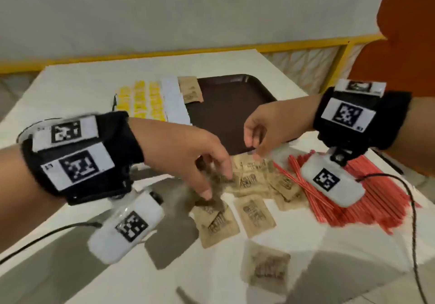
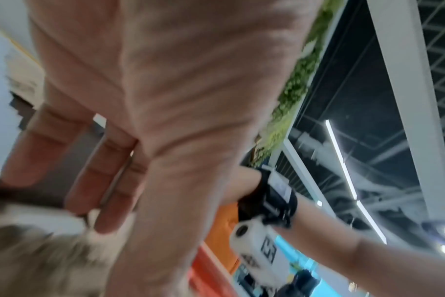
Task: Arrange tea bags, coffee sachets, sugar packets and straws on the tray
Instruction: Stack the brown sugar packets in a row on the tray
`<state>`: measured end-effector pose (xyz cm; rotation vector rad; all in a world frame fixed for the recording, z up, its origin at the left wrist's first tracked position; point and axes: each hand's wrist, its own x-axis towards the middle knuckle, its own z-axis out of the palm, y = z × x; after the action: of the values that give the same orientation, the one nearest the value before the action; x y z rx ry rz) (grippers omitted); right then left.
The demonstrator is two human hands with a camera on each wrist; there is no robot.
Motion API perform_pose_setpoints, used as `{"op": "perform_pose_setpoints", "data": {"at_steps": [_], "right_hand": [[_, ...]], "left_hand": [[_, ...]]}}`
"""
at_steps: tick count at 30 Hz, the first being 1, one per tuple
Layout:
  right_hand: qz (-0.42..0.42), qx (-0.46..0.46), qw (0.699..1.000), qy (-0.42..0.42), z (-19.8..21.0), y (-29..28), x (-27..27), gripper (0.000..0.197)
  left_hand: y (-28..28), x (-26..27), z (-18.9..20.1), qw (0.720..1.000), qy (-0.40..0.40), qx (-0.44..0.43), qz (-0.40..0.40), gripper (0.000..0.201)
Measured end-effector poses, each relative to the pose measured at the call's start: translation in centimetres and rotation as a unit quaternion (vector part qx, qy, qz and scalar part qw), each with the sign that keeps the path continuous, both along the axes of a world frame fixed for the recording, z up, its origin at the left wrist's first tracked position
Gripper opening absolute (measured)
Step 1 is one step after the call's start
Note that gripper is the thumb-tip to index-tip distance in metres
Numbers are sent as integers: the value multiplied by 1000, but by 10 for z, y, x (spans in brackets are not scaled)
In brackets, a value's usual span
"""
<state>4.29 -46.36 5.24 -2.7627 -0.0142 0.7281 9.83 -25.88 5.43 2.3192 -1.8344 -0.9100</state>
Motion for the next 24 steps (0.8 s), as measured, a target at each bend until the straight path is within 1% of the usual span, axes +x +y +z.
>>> {"op": "perform_pose_setpoints", "data": {"at_steps": [2,4,6,8,10,13,15,17,20,21,22,24], "right_hand": [[36,-68,997,2,-15,5,-13,52],[57,-102,993,4,-27,9,-25,73],[59,-111,992,-5,-36,11,-33,86],[50,-117,992,-16,-42,13,-36,91],[42,-124,991,-18,-46,15,-38,91],[41,-114,992,-34,-46,21,-41,81],[45,-107,992,-48,-48,24,-42,74],[48,-91,993,-53,-49,27,-42,75],[79,-109,990,-31,-49,32,-38,88],[90,-117,989,-24,-48,34,-37,86],[96,-117,988,-20,-48,36,-36,80],[94,-96,991,-28,-50,38,-34,59]], "left_hand": [[9,-19,-24,998,-39,24,-33,58],[16,-32,-44,995,-87,33,-35,69],[18,-38,-56,993,-114,21,-20,70],[18,-40,-61,993,-118,-3,2,65],[18,-38,-63,994,-100,-13,29,60],[18,-34,-64,995,-78,-23,59,48],[18,-33,-64,994,-81,-31,63,37],[16,-34,-64,994,-86,-30,60,31],[14,-35,-63,994,-70,-38,74,38],[14,-35,-64,994,-67,-42,78,40],[14,-35,-64,994,-68,-45,78,41],[16,-35,-65,994,-74,-41,71,37]]}}
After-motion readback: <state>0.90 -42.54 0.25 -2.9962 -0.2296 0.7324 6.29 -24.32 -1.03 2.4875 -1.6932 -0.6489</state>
